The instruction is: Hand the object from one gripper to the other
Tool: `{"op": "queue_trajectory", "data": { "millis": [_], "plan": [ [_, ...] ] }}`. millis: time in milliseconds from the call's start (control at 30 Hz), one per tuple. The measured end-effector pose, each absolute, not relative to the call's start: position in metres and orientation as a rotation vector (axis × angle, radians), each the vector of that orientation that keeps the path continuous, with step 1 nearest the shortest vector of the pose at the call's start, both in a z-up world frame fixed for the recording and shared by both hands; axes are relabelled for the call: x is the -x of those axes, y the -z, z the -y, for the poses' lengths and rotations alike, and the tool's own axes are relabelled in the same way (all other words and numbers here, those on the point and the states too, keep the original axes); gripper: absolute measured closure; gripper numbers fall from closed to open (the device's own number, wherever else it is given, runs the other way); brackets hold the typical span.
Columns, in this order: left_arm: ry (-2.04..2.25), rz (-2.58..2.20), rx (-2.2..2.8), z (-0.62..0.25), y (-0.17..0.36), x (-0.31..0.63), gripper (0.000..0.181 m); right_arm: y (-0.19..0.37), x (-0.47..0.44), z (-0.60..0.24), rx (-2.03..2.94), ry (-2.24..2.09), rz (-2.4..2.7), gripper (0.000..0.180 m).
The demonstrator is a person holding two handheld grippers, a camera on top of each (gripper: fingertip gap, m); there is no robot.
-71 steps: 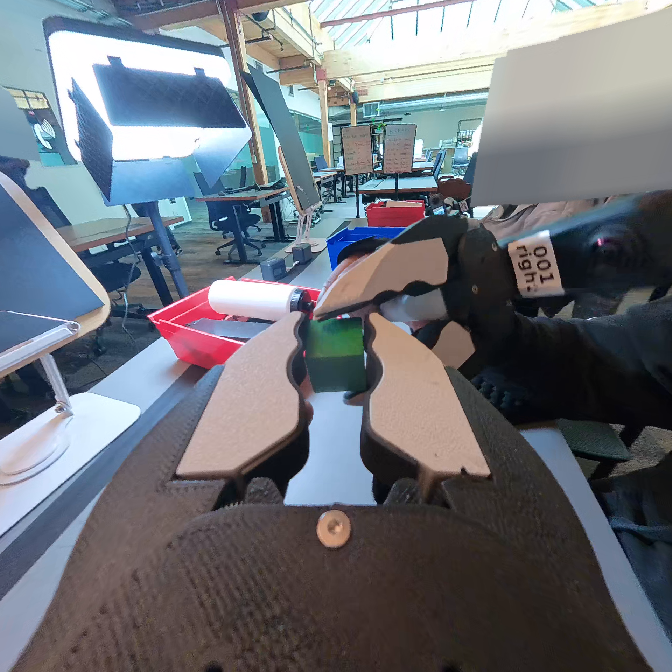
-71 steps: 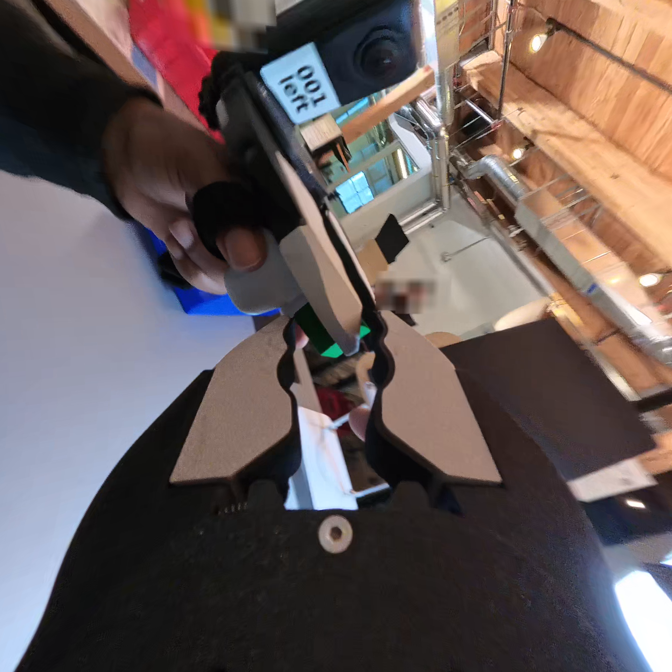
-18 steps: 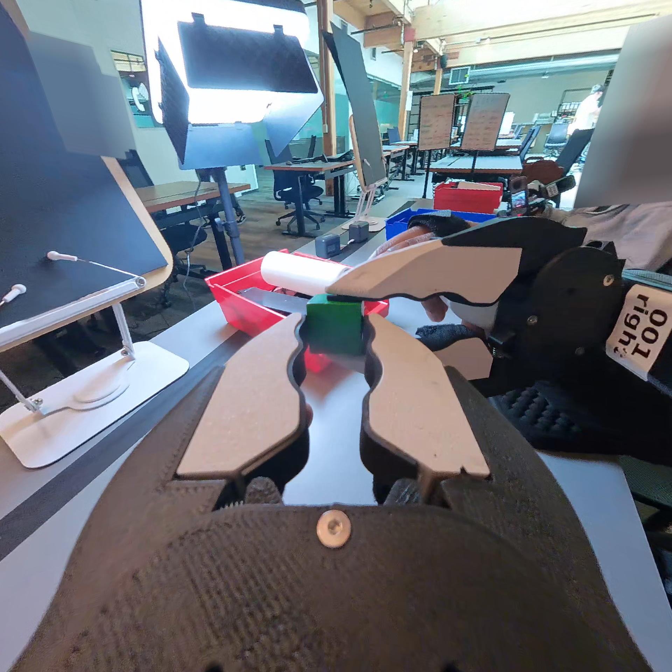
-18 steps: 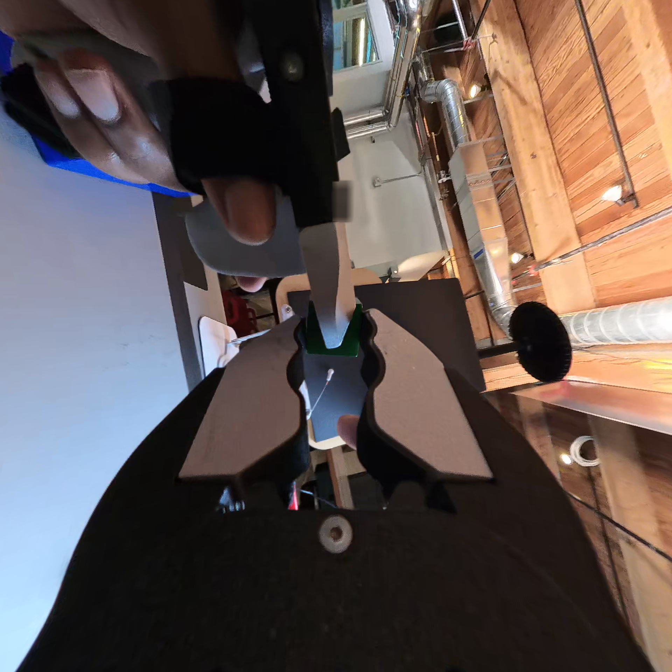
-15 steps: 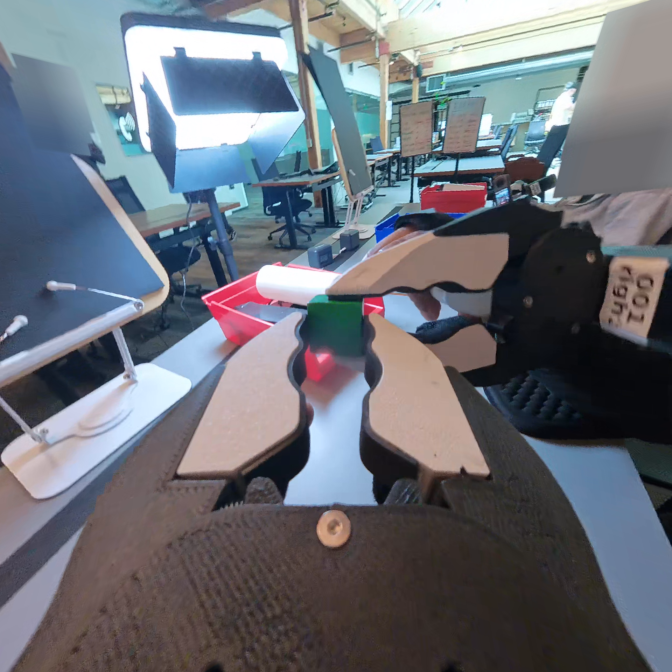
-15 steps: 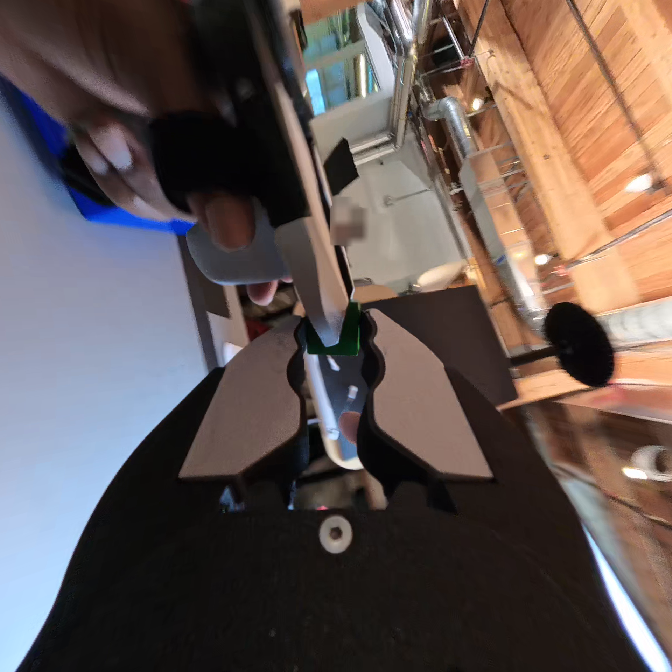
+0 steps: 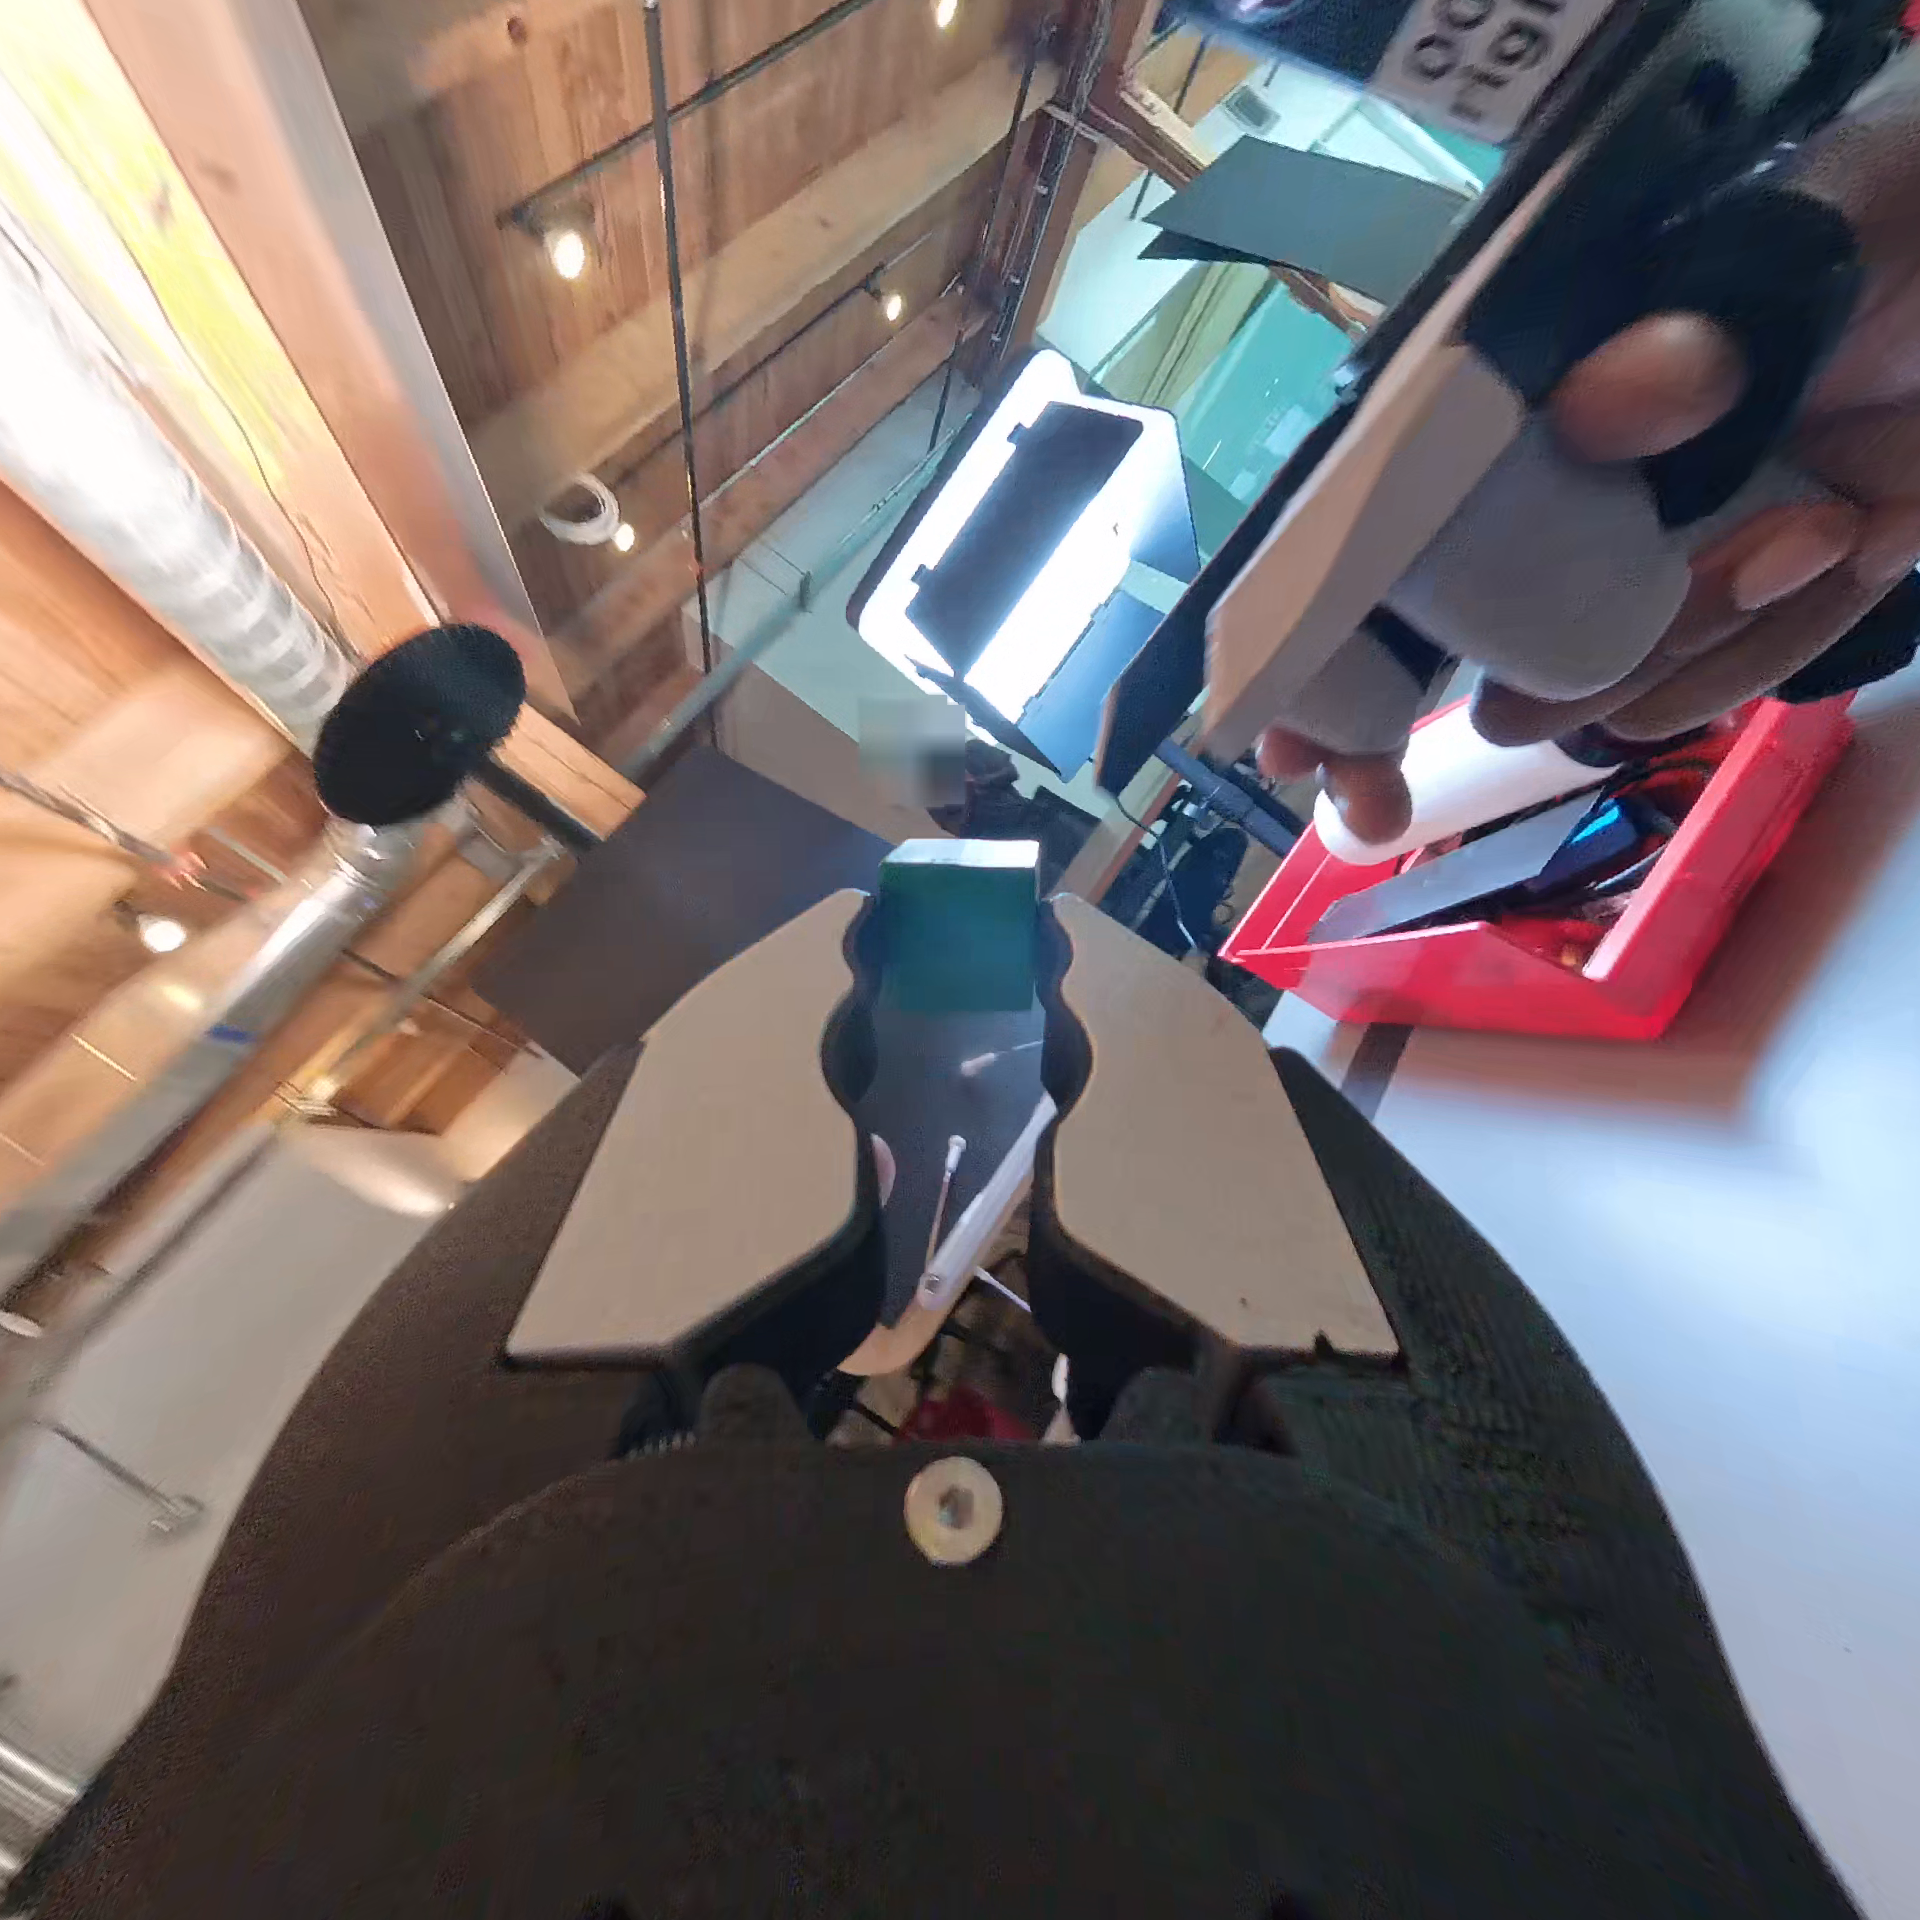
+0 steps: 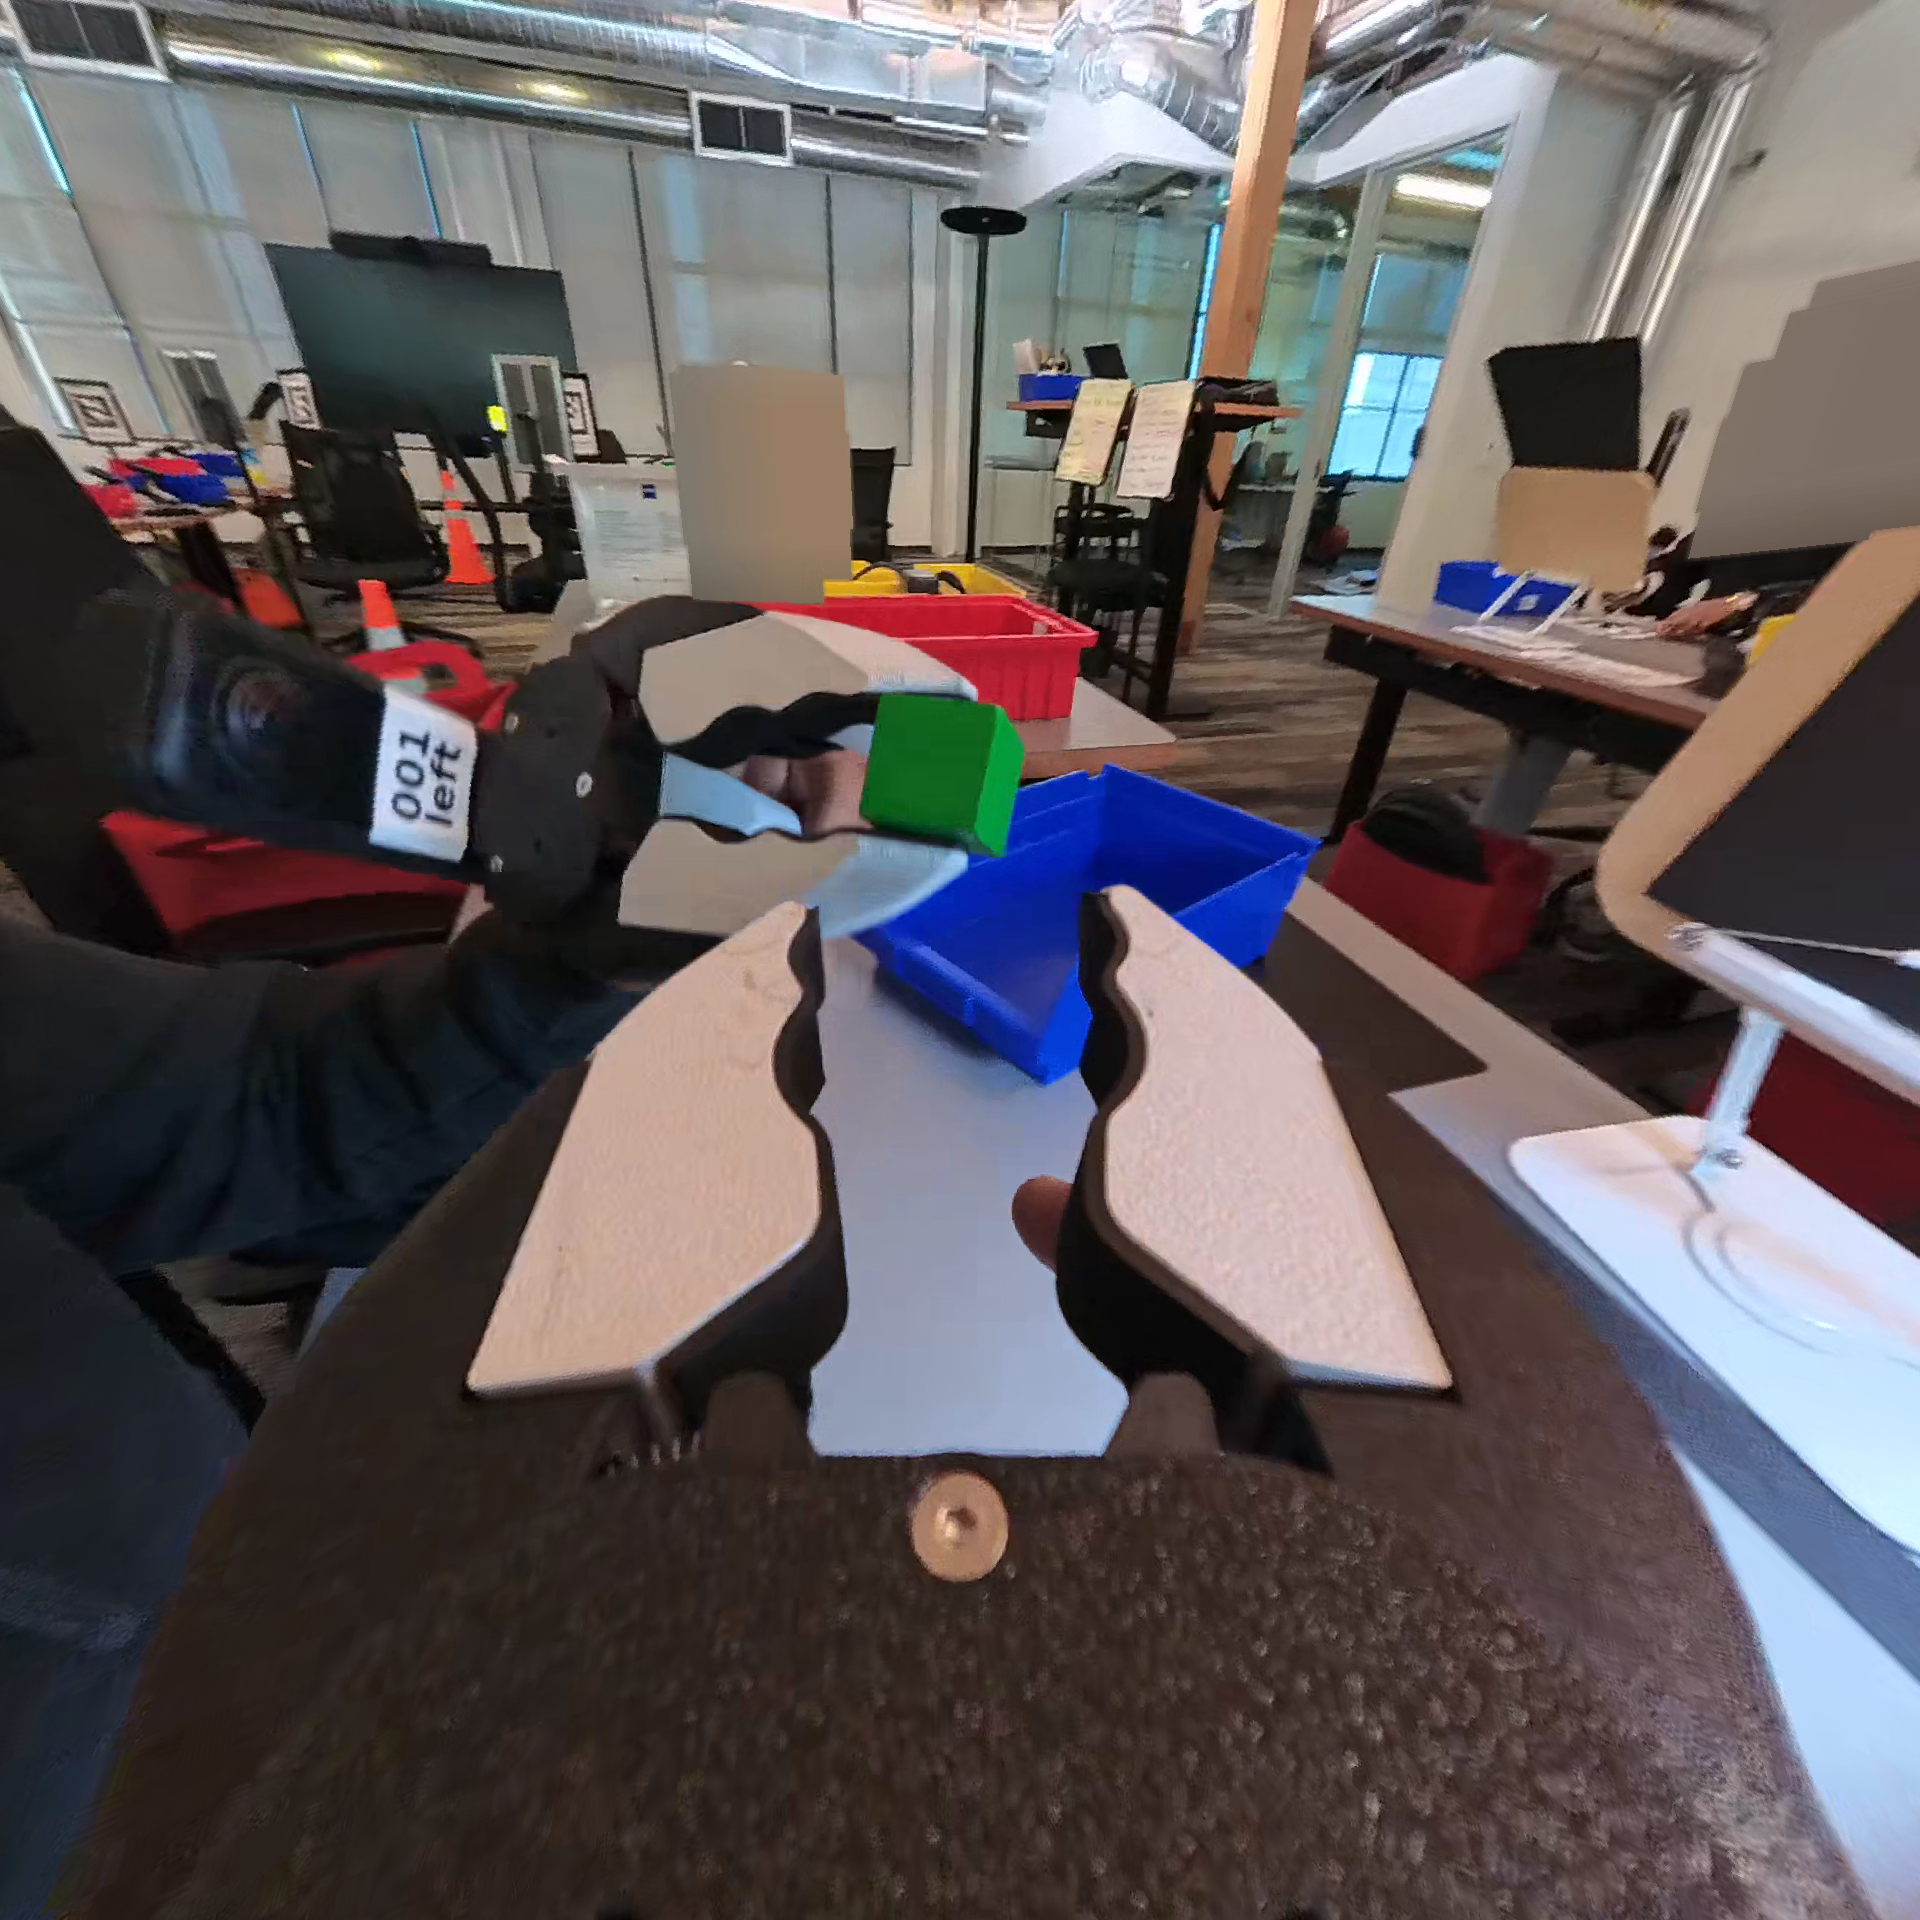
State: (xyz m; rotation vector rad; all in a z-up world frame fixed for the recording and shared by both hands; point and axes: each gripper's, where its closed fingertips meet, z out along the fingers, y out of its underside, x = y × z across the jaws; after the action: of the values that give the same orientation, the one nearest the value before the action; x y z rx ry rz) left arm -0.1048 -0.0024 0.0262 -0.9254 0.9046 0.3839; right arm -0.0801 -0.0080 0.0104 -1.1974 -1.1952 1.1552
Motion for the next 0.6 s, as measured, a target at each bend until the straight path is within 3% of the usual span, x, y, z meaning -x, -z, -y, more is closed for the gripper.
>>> {"op": "queue_trajectory", "data": {
  "millis": [400,600],
  "plan": [
    [-0.492,-1.056,0.834,0.008,-0.006,0.078,0.152,0.003,0.095,0.012,1.214,-1.171,1.2,0.149],
    [0.127,-0.897,1.08,0.006,-0.015,0.085,0.143,-0.014,0.073,-0.009,1.095,-0.806,1.172,0.15]
  ]
}}
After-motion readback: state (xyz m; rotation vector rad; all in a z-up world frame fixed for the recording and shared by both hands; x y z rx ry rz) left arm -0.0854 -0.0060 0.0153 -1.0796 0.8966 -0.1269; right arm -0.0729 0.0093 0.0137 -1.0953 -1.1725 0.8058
